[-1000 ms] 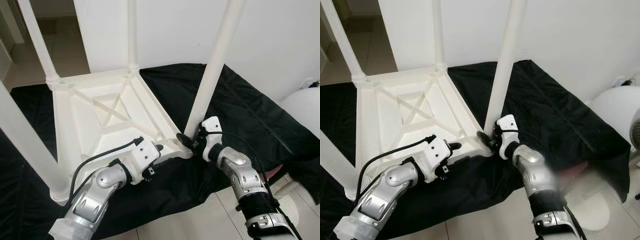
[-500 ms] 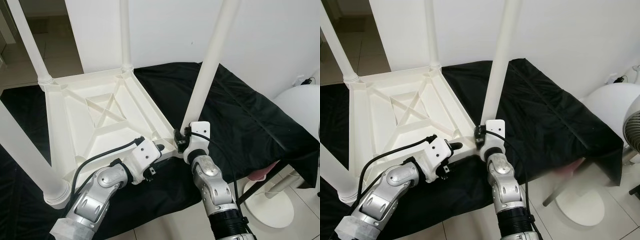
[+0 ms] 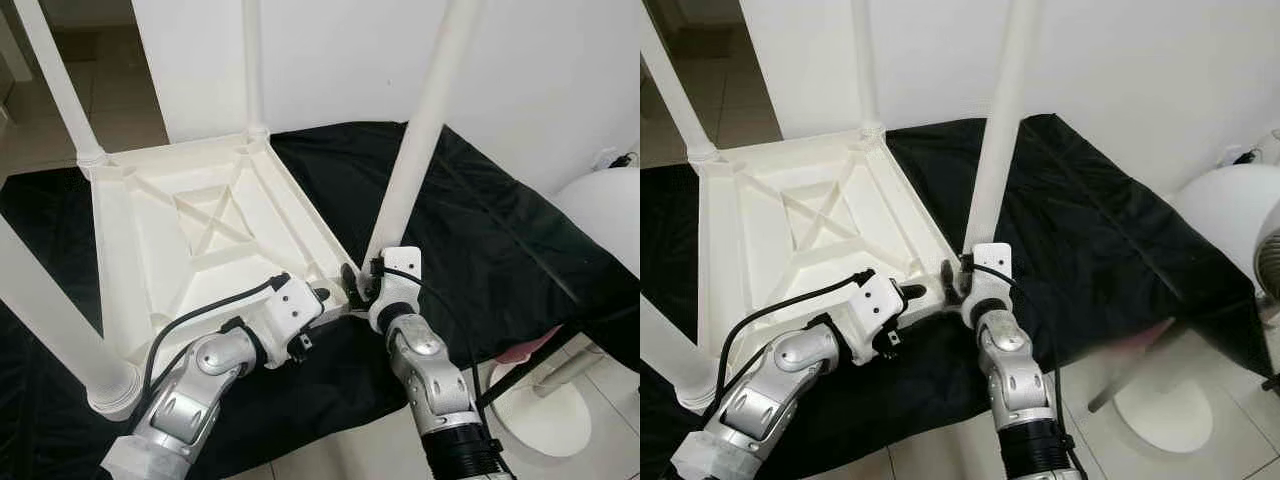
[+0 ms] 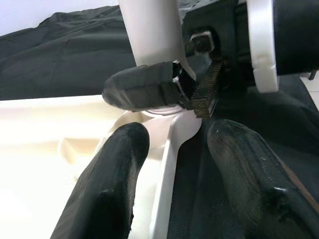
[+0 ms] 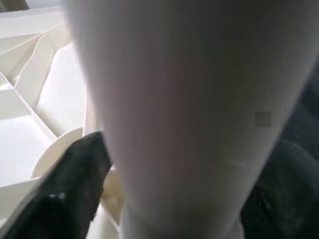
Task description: Building children table
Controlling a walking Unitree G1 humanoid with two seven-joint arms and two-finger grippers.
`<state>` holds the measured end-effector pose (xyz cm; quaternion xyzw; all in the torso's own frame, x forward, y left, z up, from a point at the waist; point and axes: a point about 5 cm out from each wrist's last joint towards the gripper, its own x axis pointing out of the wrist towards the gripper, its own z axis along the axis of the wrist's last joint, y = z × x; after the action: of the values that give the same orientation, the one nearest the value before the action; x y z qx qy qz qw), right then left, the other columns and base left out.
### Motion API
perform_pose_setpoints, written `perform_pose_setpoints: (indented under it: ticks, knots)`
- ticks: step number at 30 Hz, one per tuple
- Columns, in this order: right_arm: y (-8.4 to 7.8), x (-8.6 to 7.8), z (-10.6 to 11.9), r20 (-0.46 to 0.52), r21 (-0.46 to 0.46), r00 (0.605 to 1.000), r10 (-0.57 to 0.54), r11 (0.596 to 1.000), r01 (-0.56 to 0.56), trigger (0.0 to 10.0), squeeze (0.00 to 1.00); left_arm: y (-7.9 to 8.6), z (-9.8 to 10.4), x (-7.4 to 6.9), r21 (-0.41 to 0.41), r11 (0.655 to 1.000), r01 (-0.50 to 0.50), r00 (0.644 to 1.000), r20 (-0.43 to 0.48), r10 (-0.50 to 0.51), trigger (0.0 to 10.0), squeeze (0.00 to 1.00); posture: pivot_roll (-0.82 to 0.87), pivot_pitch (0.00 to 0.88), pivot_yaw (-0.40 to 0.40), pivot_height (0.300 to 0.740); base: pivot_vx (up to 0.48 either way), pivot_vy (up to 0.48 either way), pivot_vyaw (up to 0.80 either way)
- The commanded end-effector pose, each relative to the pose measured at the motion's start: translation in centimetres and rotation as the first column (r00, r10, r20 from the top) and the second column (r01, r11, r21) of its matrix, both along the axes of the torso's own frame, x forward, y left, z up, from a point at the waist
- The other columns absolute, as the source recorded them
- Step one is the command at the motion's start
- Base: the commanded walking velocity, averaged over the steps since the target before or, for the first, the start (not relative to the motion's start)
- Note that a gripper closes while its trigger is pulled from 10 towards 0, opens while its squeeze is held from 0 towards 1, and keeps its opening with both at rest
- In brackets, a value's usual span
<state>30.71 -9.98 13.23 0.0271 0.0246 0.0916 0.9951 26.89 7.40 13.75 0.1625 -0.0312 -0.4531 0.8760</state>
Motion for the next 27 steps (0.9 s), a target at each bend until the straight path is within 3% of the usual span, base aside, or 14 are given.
perform_pose_setpoints:
  ticks: [1,2,3,4,7,10,14,17,20,27]
  knots:
    - [-0.5,-0.1,0.0,0.003,0.014,1.000,0.006,1.000,-0.006,10.0,1.00,0.0,-0.1,0.0,0.012,1.000,0.002,1.000,0.004,-0.002,10.0,0.00,-0.04,0.000,-0.037,0.740,0.000,0.000,0.00]
    - [-1.1,-0.3,0.0,0.010,0.006,0.999,0.033,0.999,-0.033,10.0,0.22,0.0,-0.1,0.1,0.013,1.000,0.001,1.000,0.005,-0.002,10.0,0.00,-0.04,0.000,-0.037,0.740,0.000,0.000,0.00]
    - [-1.1,-0.3,0.0,0.010,0.006,0.999,0.033,0.999,-0.033,10.0,0.22,0.0,-0.1,0.1,0.013,1.000,0.001,1.000,0.005,-0.002,10.0,0.00,-0.04,0.000,-0.037,0.740,0.000,0.000,0.00]
    - [-1.6,-0.4,0.0,0.014,0.000,0.998,0.064,0.998,-0.064,10.0,0.00,0.0,-0.1,0.1,0.013,1.000,0.001,1.000,0.006,-0.001,10.0,0.00,-0.04,0.000,-0.037,0.740,0.000,0.000,0.00]
    - [-3.0,-0.6,0.0,0.039,-0.038,0.985,0.167,0.985,-0.166,10.0,0.00,0.1,-0.1,0.1,0.015,1.000,0.003,1.000,0.007,-0.003,10.0,0.00,-0.04,0.000,-0.035,0.740,0.000,0.000,0.00]
    - [-4.2,-0.5,-0.1,0.065,-0.110,0.945,0.322,0.943,-0.313,10.0,0.00,-0.1,-0.1,0.2,0.015,1.000,0.008,1.000,0.010,-0.008,10.0,0.00,-0.04,0.000,-0.034,0.740,0.000,0.000,0.00]
    - [-4.9,0.1,-0.2,0.065,-0.139,0.926,0.371,0.923,-0.360,10.0,0.00,-0.2,0.0,0.3,0.013,1.000,0.009,1.000,0.013,-0.009,10.0,0.00,-0.05,0.000,-0.033,0.740,0.000,0.000,0.00]
    - [-5.0,0.2,-0.2,0.065,-0.143,0.924,0.376,0.920,-0.365,10.0,0.00,-0.2,0.0,0.3,0.013,1.000,0.009,1.000,0.014,-0.009,10.0,0.00,-0.05,0.000,-0.033,0.740,0.000,0.000,0.00]
    - [-4.9,1.1,0.2,0.049,-0.183,0.876,0.480,0.866,-0.465,10.0,0.00,-0.1,0.0,0.3,0.017,1.000,0.009,1.000,0.016,-0.009,10.0,0.00,-0.04,0.000,-0.029,0.740,0.000,0.000,0.00]
    - [-4.3,2.1,0.0,0.018,-0.218,0.814,0.580,0.797,-0.563,10.0,0.00,0.0,0.3,0.5,0.012,1.000,-0.007,1.000,0.024,0.007,10.0,0.00,-0.03,0.000,-0.035,0.740,0.000,0.000,0.00]
